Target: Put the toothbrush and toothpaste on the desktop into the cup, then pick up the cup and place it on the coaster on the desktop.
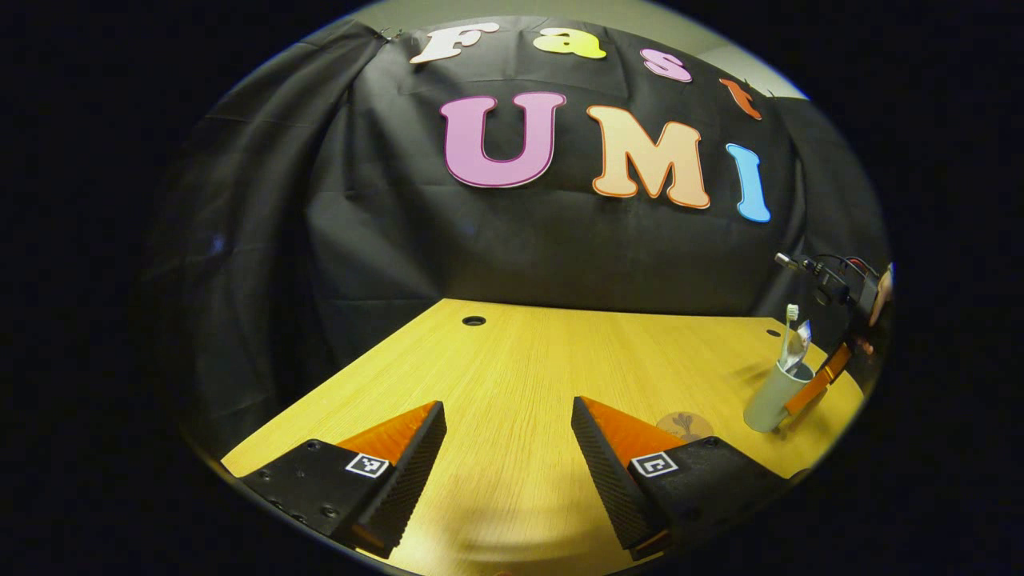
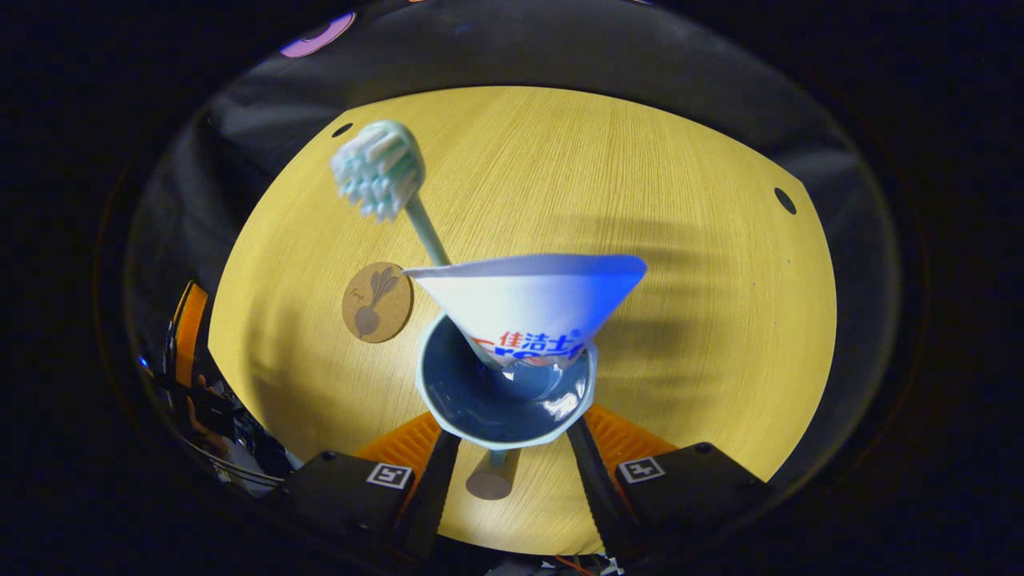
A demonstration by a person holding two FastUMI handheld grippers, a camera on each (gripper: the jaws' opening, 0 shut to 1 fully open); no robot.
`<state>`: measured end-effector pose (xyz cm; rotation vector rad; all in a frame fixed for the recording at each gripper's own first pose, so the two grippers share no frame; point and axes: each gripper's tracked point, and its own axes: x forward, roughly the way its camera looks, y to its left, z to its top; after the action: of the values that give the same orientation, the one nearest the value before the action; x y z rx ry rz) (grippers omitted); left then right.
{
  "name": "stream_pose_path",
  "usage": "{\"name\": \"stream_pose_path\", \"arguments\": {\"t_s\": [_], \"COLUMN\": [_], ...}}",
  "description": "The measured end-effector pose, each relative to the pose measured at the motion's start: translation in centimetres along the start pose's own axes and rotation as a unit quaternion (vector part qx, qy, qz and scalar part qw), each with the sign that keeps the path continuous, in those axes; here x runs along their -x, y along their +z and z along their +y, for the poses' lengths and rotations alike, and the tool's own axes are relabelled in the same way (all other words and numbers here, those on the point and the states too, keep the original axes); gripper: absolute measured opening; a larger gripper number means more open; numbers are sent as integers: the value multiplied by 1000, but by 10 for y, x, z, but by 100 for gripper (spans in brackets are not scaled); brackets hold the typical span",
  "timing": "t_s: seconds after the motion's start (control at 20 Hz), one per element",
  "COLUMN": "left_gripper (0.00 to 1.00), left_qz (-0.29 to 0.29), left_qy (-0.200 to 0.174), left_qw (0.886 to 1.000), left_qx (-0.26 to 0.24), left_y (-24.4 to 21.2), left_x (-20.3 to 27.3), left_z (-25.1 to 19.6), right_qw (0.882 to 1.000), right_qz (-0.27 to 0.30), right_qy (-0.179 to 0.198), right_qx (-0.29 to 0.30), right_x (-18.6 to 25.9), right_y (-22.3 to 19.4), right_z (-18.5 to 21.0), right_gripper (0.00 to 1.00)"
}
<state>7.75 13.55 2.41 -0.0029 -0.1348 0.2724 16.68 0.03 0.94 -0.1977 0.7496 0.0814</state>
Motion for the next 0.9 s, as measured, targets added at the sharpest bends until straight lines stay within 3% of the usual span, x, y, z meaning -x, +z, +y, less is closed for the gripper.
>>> {"name": "stream_pose_path", "arguments": {"t_s": [0.15,0.2,0.3,0.35,0.4,0.6,0.9], "left_gripper": [93,93,94,94,93,93,93], "left_qz": [10,10,14,13,12,16,28], "left_qy": [0,1,4,6,7,9,11], "left_qw": [1000,1000,1000,1000,1000,1000,999], "left_qx": [19,20,14,15,18,18,28], "left_y": [-6,-8,-11,-10,-9,-13,-19], "left_x": [2,3,3,5,5,10,16], "left_z": [0,0,4,6,8,12,16], "right_qw": [1000,999,999,999,999,999,997], "right_qz": [22,27,33,32,30,26,12], "right_qy": [-4,0,1,0,-2,-5,35], "right_qx": [17,19,15,21,17,24,68], "right_x": [-4,-2,-5,-3,-5,-3,-4], "right_y": [-8,-11,-10,-9,-9,-10,-4], "right_z": [-3,-3,0,-3,-2,2,1], "right_gripper": [67,59,29,22,25,20,17]}}
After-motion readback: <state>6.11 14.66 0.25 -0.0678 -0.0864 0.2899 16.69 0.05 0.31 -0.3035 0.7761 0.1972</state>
